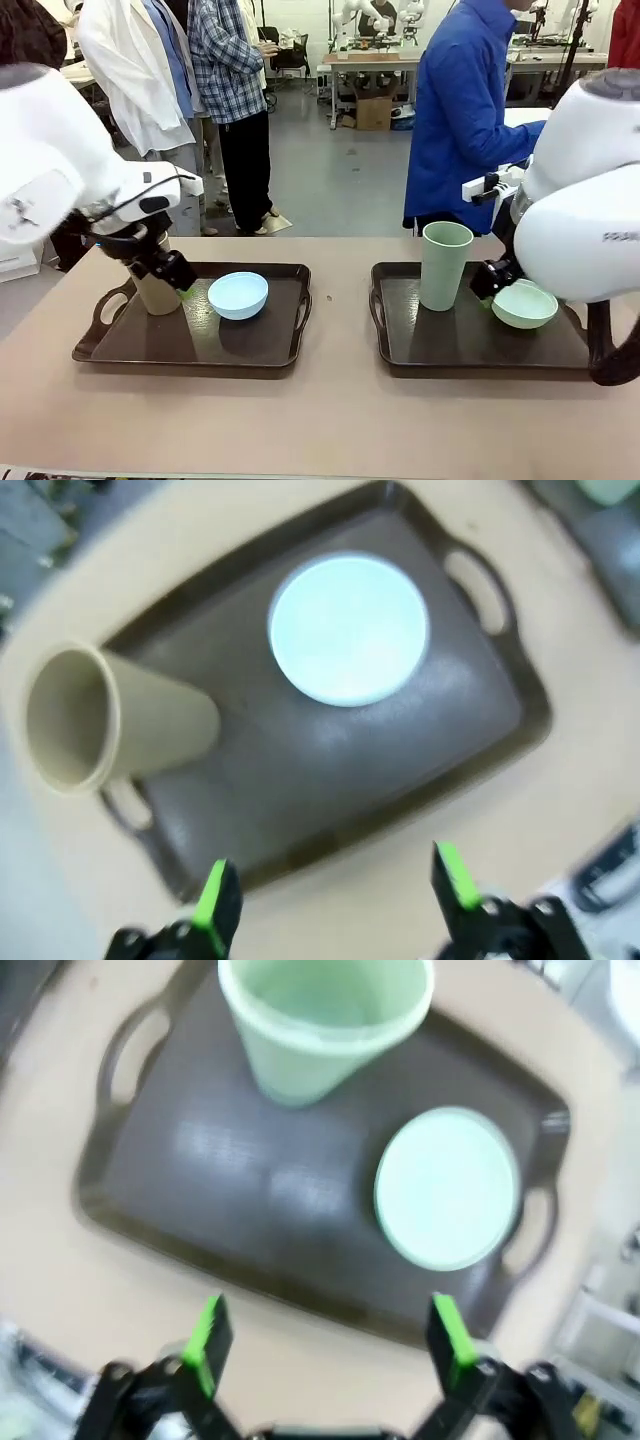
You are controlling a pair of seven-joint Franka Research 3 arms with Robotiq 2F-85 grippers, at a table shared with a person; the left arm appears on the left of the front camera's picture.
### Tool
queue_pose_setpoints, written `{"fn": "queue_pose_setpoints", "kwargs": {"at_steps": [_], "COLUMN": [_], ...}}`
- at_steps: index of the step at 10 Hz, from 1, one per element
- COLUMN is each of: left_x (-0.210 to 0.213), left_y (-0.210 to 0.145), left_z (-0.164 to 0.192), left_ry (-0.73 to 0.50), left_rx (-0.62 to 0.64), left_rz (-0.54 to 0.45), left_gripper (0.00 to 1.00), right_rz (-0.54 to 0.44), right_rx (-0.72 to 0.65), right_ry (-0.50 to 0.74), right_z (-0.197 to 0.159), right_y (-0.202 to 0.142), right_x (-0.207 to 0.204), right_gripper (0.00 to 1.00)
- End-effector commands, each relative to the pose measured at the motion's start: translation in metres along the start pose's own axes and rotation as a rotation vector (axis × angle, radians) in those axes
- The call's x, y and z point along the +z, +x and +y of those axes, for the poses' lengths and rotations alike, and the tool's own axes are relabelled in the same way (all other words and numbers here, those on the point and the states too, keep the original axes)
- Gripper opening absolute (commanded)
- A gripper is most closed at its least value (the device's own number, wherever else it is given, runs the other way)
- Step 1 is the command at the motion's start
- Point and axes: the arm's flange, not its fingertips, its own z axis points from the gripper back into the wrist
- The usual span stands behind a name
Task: Set up a tray with a mat and arrange the tableware.
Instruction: Pick up the Picnic Bowl and Reusable plastic cup from the Handle tray in front of the human's position and hold them in the air.
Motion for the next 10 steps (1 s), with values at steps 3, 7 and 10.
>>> {"fn": "queue_pose_setpoints", "kwargs": {"at_steps": [3, 7, 10], "left_x": [0.035, 0.057, 0.042], "left_y": [-0.053, -0.088, -0.138], "left_z": [0.007, 0.105, 0.184], "left_ry": [-0.198, -0.596, -0.861], "left_rx": [0.100, 0.283, 0.414], "left_rz": [-0.018, -0.195, -0.311], "left_gripper": [1.00, 1.00, 1.00], "right_rz": [-0.010, -0.178, -0.243], "right_rx": [-0.065, -0.200, -0.323], "right_ry": [0.174, 0.594, 0.795], "right_z": [-0.007, -0.104, -0.159], "right_y": [-0.094, -0.110, -0.131], "right_x": [0.019, 0.006, -0.002], "right_gripper": [1.00, 1.00, 1.00]}}
